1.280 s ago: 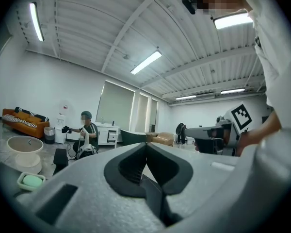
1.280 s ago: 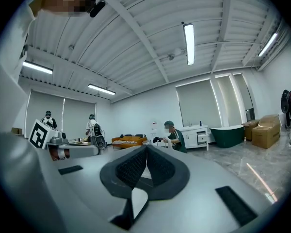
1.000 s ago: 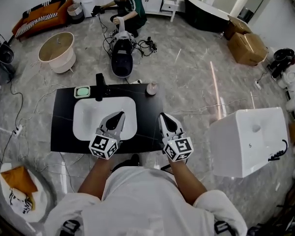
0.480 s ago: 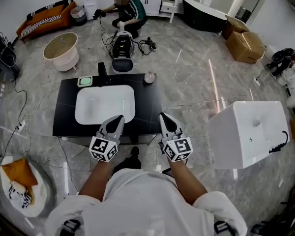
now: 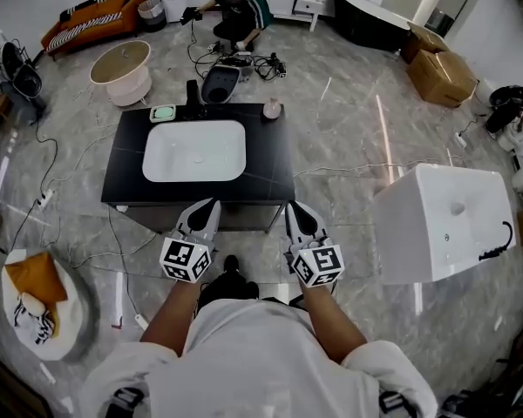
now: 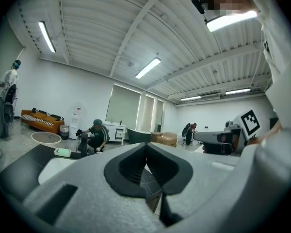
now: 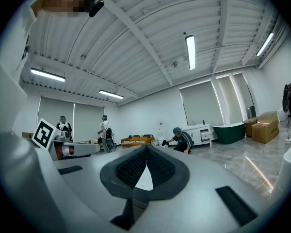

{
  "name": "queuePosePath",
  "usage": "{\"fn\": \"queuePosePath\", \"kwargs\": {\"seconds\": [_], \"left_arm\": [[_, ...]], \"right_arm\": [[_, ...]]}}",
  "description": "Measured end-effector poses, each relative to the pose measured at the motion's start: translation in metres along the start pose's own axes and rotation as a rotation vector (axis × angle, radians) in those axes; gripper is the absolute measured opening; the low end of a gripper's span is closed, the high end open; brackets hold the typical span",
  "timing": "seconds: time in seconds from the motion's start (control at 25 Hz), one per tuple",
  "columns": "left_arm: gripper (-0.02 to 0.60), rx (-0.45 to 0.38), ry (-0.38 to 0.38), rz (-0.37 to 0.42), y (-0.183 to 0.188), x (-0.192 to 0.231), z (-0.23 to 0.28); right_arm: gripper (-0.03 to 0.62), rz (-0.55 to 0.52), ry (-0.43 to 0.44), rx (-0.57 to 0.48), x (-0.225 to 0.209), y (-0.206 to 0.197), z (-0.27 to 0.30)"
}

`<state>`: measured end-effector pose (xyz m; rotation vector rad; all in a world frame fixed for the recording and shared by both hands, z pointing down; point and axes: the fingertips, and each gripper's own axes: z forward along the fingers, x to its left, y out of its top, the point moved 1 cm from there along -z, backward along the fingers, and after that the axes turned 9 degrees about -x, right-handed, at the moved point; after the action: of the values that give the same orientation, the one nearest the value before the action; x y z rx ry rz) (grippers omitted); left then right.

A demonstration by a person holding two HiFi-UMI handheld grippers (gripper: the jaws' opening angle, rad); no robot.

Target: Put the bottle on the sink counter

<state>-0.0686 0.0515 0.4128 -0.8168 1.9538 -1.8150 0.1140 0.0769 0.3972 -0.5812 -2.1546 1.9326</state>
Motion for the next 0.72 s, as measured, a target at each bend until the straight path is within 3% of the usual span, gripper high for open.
{"fn": "queuePosePath", "kwargs": {"seconds": [0.4, 0.72], "left_arm": [[0.016, -0.029, 0.032, 0.047, 0.027, -0.005, -0.057], [0.017, -0.035, 0.061, 0.024, 0.038, 0.002, -0.121]], "right_arm": [[0.015, -0.034, -0.004, -0.040, 0.036, 0.021, -0.035], [0.015, -0.048, -0.038, -0.009, 0.076, 0.018, -0.069]]}}
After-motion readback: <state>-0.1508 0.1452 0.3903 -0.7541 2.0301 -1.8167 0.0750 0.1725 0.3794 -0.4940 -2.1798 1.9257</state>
